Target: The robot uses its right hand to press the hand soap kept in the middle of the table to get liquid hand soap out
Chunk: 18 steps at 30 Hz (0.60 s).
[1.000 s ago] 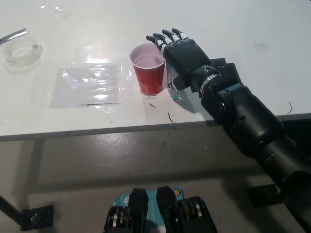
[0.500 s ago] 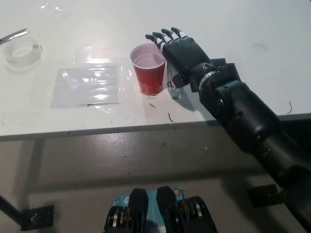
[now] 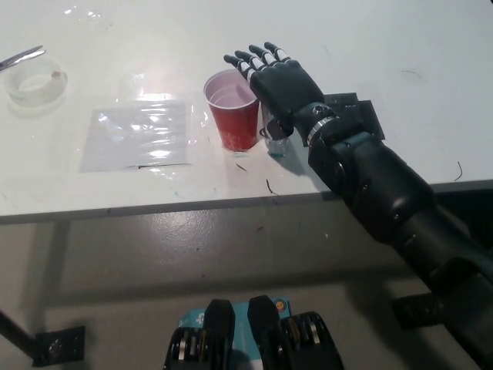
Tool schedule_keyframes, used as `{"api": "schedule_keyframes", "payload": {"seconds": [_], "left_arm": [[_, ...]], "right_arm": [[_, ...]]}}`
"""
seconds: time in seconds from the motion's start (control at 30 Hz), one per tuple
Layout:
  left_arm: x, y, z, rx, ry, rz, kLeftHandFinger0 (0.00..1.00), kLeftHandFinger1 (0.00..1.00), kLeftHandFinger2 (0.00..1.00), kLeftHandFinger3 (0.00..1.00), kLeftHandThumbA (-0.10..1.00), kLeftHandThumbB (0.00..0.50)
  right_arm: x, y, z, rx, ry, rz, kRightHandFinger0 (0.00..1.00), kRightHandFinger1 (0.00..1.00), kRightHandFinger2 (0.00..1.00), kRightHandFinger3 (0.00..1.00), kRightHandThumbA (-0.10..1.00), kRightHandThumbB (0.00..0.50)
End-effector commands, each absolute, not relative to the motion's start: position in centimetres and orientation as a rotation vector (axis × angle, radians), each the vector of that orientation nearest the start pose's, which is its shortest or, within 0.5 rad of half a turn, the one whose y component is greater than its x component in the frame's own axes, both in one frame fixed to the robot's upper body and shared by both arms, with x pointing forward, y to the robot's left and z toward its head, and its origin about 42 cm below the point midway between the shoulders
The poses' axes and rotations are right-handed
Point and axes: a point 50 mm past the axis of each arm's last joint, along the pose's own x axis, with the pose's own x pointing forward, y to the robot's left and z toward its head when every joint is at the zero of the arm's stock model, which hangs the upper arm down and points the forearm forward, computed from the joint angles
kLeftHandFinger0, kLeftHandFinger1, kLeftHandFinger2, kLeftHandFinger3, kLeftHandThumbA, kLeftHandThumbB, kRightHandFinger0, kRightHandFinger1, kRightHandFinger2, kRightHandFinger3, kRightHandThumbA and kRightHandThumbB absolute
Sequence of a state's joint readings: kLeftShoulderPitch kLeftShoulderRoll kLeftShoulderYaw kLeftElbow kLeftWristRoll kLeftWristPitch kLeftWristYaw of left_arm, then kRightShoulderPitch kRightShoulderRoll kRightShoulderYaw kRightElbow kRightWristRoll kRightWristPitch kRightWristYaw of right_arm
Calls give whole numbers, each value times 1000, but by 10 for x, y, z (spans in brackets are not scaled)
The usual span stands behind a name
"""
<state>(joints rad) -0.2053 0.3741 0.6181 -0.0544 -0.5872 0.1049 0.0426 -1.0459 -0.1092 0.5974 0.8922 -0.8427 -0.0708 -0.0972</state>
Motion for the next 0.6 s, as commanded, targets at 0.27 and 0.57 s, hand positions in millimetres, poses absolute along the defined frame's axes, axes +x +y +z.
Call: {"api": "schedule_keyframes", "payload": {"seconds": [0.27, 0.57], "left_arm": [[292, 475, 258, -223, -481, 468, 0, 0, 95, 347, 1000, 85], [286, 473, 248, -252, -455, 469, 13, 23, 130, 394, 990, 99]], "right_arm": [[515, -83, 187, -1508, -257, 554, 1000, 1000, 1000, 1000, 1000, 489], [510, -87, 185, -1477, -220, 575, 1000, 1000, 1000, 1000, 1000, 499]]}}
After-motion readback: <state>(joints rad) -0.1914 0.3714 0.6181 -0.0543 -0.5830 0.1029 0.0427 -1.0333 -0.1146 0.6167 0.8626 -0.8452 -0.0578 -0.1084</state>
